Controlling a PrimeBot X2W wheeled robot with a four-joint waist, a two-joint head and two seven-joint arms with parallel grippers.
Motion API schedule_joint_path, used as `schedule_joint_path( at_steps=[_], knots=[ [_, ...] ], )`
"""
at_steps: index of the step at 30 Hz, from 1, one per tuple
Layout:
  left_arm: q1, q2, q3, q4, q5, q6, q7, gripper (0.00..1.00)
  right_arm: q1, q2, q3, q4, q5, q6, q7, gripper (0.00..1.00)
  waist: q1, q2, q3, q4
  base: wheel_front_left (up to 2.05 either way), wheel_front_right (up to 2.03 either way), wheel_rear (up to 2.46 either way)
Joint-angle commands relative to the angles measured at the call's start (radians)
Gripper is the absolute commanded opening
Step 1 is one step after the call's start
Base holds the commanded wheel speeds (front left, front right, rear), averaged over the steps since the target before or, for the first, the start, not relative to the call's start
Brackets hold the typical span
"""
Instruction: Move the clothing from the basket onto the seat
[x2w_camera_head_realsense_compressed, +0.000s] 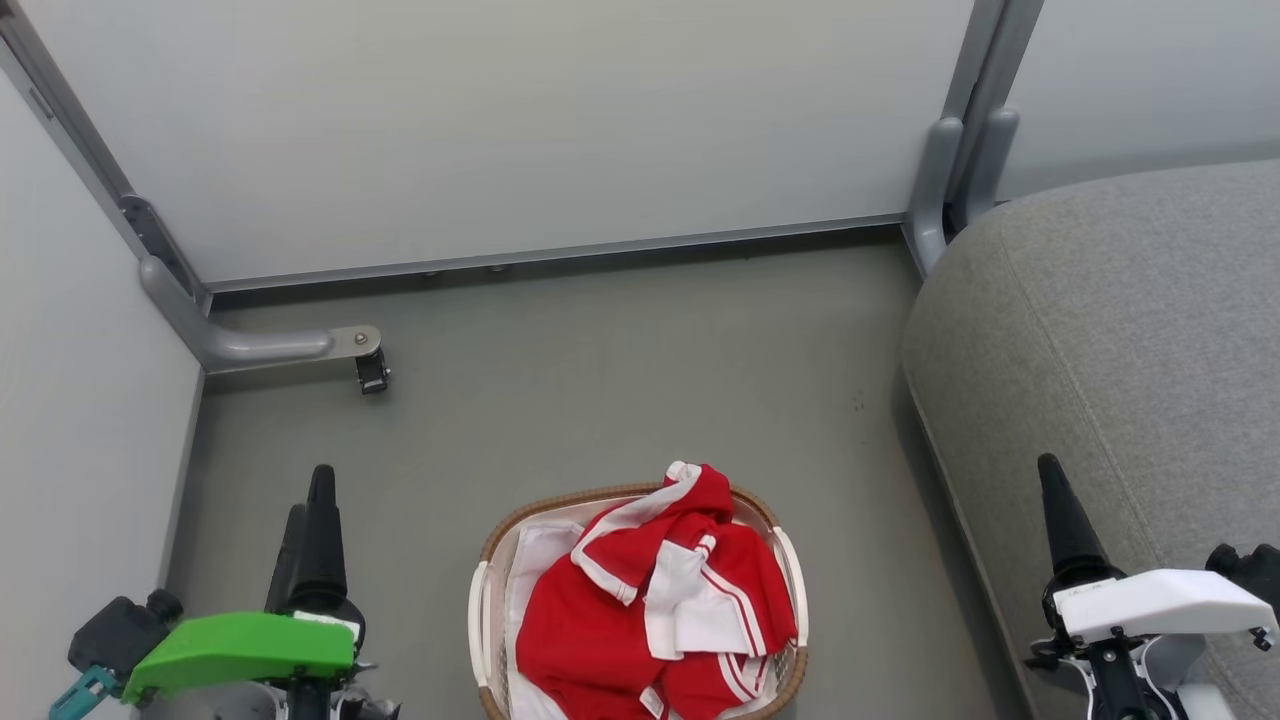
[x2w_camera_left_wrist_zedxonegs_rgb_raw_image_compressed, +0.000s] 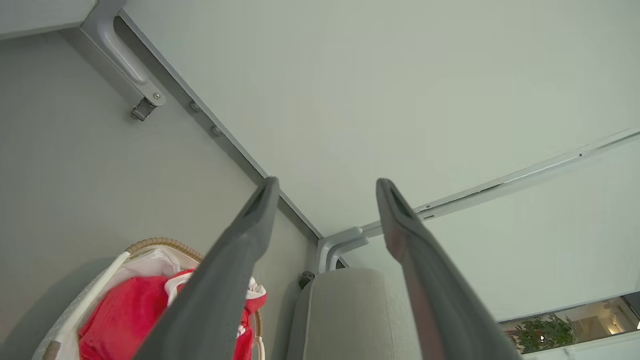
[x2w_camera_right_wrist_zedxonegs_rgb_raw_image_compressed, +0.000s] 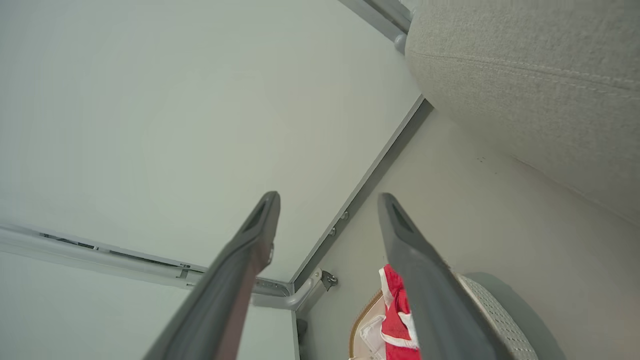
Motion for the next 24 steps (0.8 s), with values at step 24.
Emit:
schedule_joint_path(
  at_steps=[24],
  knots=[
    [0.047, 0.007, -0.072, -0.025, 0.428, 0.073, -0.081, 1.0, 0.03, -0.009, 0.076, -0.049, -0.444, 0.0, -0.083, 1.0, 0.0, 0.0, -0.002, 0.004, 0.0, 0.0, 0.0]
  ],
)
